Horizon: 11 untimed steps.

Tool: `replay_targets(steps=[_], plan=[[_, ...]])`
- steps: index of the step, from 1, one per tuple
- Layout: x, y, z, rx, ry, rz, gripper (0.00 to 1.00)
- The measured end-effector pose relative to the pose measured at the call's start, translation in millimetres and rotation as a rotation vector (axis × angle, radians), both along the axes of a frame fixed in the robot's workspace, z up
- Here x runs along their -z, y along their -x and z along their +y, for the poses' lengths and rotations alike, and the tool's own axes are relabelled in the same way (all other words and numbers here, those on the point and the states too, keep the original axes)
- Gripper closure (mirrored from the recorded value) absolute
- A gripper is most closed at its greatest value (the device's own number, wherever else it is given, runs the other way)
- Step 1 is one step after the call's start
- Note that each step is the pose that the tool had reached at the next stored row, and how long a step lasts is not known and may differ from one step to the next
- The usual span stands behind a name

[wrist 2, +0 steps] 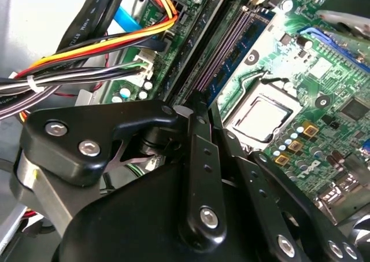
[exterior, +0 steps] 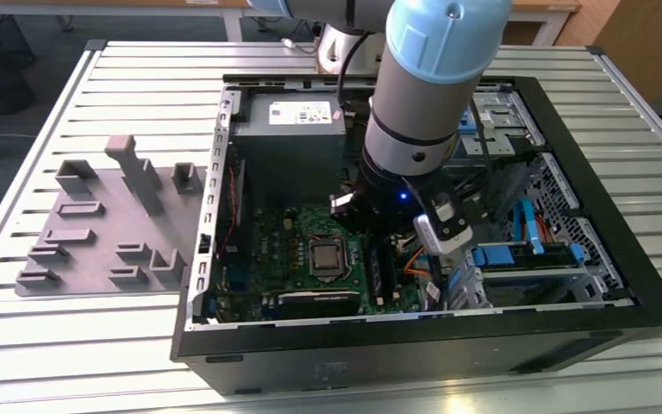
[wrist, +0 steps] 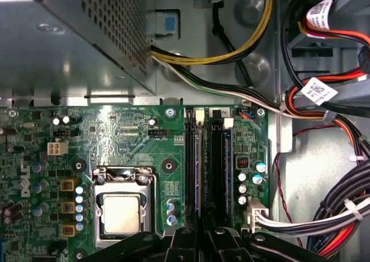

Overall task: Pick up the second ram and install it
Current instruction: 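Insert the second ram into the second slot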

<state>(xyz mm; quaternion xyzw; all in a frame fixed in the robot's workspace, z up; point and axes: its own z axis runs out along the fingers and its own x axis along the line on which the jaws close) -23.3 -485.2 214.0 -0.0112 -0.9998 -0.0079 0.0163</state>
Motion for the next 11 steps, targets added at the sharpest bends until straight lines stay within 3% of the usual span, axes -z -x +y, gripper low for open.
replay_targets(steps=[11], plan=[[2.1, -1.0, 0.2, -0.016, 0.0000, 0.0002, 0.86]])
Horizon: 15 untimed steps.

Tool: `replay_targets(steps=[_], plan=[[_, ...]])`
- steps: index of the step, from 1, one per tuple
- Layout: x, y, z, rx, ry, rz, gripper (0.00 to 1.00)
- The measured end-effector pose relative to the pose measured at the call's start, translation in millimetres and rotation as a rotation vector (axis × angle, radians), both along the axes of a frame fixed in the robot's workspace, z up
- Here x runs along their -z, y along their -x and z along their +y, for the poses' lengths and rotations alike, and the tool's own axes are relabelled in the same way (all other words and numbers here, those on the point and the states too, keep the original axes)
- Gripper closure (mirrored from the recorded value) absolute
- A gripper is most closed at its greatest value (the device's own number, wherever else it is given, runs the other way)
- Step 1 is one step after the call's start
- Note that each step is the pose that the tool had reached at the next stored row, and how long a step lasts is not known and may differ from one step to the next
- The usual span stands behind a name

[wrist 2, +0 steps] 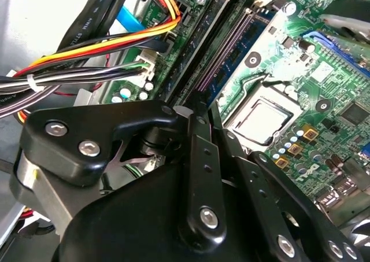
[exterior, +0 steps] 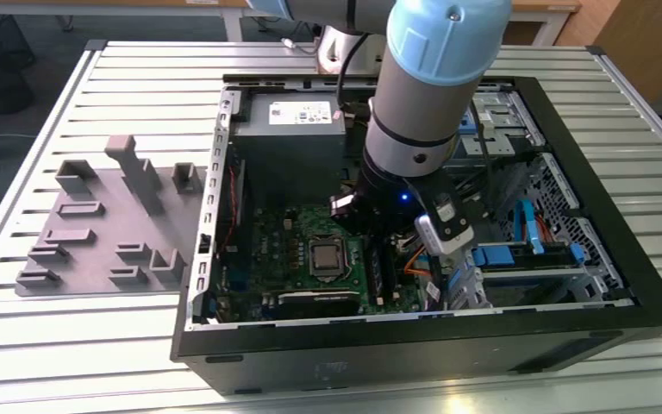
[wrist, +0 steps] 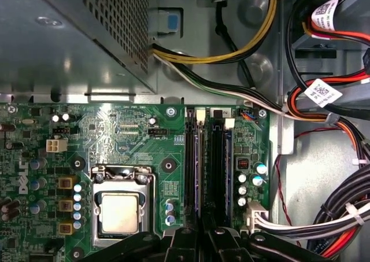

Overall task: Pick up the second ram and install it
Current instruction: 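Insert the second ram into the second slot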

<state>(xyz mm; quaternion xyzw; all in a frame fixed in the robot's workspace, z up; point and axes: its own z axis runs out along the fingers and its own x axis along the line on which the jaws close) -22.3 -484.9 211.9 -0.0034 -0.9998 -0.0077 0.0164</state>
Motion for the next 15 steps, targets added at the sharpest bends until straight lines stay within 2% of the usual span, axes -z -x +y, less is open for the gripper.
replay_targets(steps=[15], plan=[[0.5, -1.7, 1.5, -0.010, 0.0016, 0.0000, 0.86]])
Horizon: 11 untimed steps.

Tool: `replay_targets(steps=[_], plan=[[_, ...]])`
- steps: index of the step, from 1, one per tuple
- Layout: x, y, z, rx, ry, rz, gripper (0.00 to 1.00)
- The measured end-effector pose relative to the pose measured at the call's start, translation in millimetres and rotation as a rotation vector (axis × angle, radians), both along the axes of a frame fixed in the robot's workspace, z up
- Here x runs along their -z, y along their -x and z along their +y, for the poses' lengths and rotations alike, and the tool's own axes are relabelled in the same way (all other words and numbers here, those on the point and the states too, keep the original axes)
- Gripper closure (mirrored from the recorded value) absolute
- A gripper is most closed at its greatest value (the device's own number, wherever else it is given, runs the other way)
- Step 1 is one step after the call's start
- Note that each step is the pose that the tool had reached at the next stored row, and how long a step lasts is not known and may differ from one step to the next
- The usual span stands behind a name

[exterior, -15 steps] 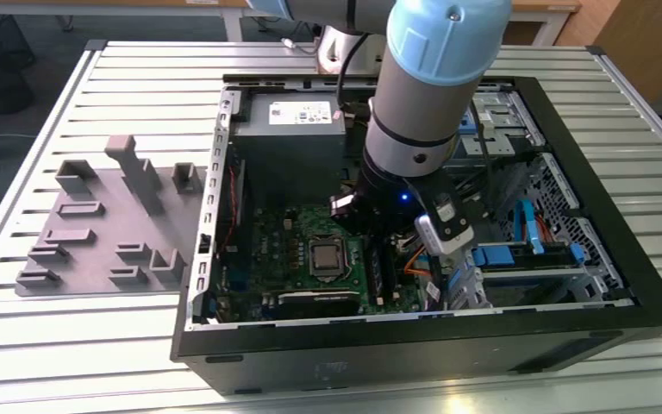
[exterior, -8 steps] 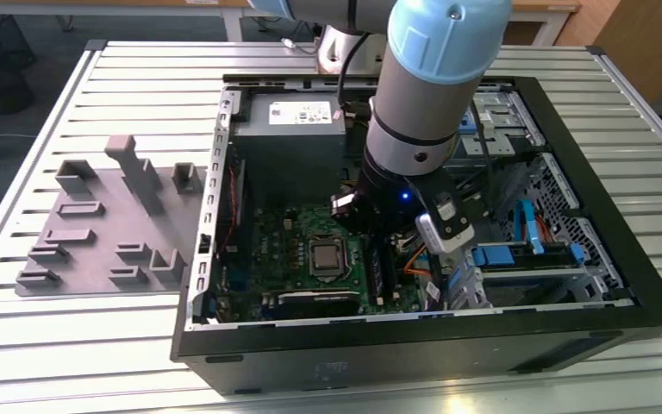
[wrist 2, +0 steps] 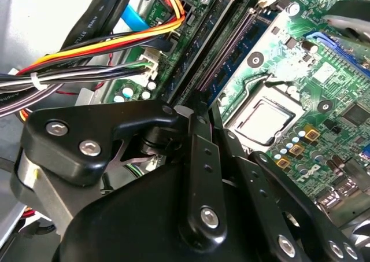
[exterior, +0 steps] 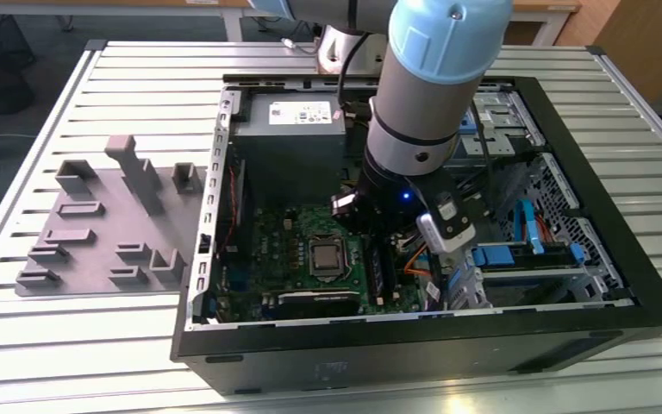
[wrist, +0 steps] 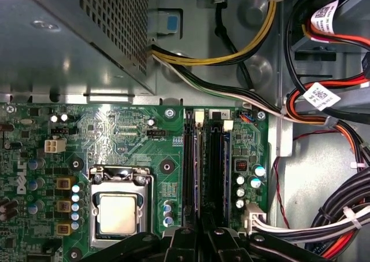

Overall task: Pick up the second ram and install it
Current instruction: 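Insert the second ram into the second slot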

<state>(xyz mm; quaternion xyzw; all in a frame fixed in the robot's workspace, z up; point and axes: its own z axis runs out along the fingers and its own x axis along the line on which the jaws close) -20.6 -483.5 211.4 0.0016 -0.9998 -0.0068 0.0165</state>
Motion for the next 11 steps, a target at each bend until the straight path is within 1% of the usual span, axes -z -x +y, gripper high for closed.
replay_targets(steps=[4, 11], plan=[[0.0, -0.1, 0.2, -0.003, 0.0028, 0.0000, 0.86], [-0.1, -0.1, 1.1, -0.004, 0.0038, 0.0000, 0.86]])
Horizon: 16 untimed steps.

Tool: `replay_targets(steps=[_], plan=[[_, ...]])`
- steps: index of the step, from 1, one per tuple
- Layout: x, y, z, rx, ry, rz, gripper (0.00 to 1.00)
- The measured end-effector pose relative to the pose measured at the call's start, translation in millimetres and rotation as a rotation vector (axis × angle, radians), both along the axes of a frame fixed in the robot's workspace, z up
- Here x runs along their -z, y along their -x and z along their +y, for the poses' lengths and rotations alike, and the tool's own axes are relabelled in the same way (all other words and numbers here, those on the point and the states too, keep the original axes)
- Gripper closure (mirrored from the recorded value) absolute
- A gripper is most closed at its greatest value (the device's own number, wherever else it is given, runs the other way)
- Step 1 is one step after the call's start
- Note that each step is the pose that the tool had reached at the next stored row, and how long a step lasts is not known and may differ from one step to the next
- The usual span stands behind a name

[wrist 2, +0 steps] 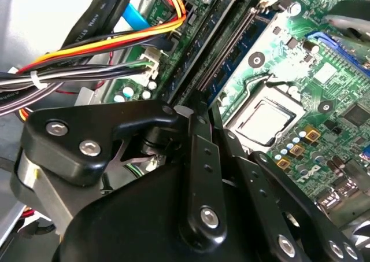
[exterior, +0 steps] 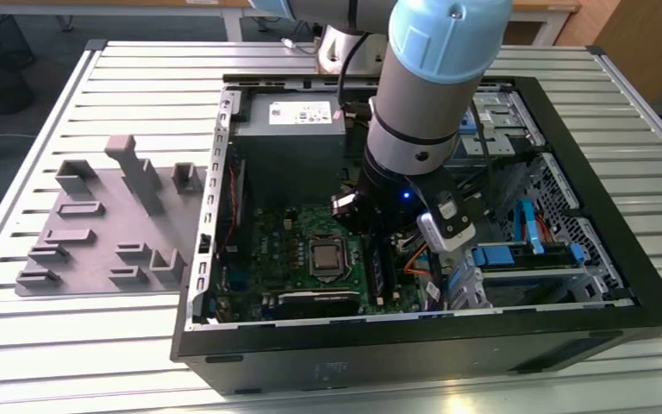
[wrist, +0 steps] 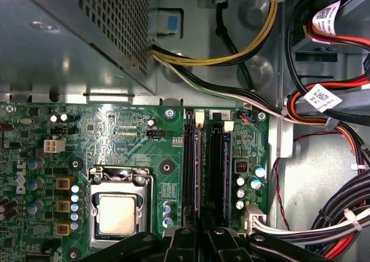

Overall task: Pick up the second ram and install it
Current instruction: 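Insert the second ram into the second slot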

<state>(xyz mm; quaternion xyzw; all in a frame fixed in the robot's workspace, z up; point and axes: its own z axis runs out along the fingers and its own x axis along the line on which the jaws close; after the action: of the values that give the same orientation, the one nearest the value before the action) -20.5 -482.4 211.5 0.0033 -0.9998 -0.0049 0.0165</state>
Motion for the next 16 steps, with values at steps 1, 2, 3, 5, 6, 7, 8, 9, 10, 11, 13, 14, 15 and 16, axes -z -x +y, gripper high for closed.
replay_targets(steps=[1, 2, 3, 5, 6, 7, 8, 9, 10, 11, 13, 14, 15, 16], plan=[[0.3, 0.0, 0.0, 0.000, -0.0001, 0.0001, 0.86], [0.8, 0.0, 0.0, 0.000, 0.0000, 0.0000, 0.86], [1.4, 0.0, 0.0, 0.000, -0.0002, 0.0000, 0.86], [2.7, 0.0, 0.0, 0.000, -0.0001, 0.0001, 0.86], [3.4, 0.0, 0.0, 0.000, -0.0002, 0.0002, 0.86], [3.7, 0.1, 0.0, 0.000, -0.0002, 0.0003, 0.86], [3.8, 0.1, 0.0, 0.000, -0.0001, 0.0005, 0.86], [3.9, 0.1, 0.0, 0.000, -0.0001, 0.0005, 0.86], [3.9, 0.1, 0.0, 0.000, 0.0000, 0.0006, 0.86], [4.0, 0.0, 0.0, 0.000, -0.0002, 0.0005, 0.86], [4.0, 0.0, 0.0, 0.000, -0.0002, 0.0006, 0.86], [4.1, 0.0, 0.0, 0.000, -0.0003, 0.0005, 0.86], [4.2, 0.0, 0.0, 0.000, -0.0002, 0.0005, 0.86], [4.2, 0.0, 0.0, 0.000, -0.0002, 0.0005, 0.86]])
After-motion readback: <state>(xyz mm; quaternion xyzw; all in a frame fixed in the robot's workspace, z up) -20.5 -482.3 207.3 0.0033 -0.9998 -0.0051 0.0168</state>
